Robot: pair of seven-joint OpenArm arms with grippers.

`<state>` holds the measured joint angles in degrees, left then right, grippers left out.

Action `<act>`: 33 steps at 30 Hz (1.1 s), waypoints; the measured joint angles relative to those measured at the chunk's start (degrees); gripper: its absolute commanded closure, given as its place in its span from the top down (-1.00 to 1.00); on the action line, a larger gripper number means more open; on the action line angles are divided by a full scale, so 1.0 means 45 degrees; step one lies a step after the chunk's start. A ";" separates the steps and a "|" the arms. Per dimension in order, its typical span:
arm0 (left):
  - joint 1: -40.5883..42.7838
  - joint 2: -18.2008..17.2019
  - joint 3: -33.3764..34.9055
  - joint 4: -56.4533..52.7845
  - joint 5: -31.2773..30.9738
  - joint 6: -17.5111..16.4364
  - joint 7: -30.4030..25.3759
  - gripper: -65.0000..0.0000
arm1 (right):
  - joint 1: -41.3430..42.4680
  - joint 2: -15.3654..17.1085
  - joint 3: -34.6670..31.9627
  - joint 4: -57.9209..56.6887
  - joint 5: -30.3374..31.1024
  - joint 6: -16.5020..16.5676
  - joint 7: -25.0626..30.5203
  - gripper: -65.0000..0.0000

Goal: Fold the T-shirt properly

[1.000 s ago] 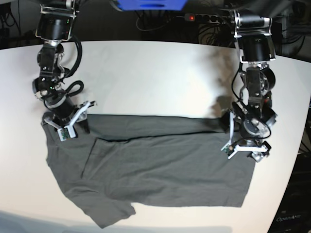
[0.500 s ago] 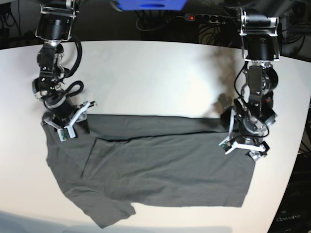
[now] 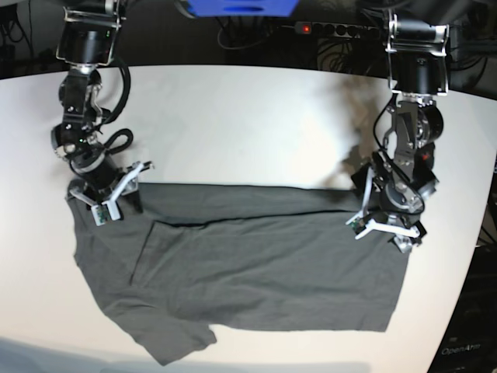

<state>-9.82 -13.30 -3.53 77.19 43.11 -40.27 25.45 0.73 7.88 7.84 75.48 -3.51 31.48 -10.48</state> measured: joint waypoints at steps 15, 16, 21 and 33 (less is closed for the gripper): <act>-0.0044 0.0000 0.0000 0.0631 0.0000 -0.0058 0.0107 0.93 | -0.0073 0.0000 0.0000 0.0000 -0.0010 0.0000 -0.0005 -0.30; -0.0044 0.0000 0.0000 0.0631 0.0000 -0.0058 0.0102 0.93 | -0.0073 0.0000 0.0000 0.0000 -0.0010 0.0000 -0.0005 -0.30; -0.0112 0.0000 0.0005 0.0597 0.0000 -0.0058 0.0107 0.93 | -0.0097 0.0000 0.0000 0.0000 -0.0010 0.0000 -0.0005 -0.30; -0.0117 0.0019 0.0083 0.0593 0.0000 -0.0058 0.0102 0.93 | -0.0102 0.0000 0.0000 0.0000 -0.0010 0.0000 -0.0005 -0.30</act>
<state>-10.35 -13.21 -3.16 79.85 43.11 -40.53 25.91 0.27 7.88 7.84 75.48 -3.55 31.48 -10.50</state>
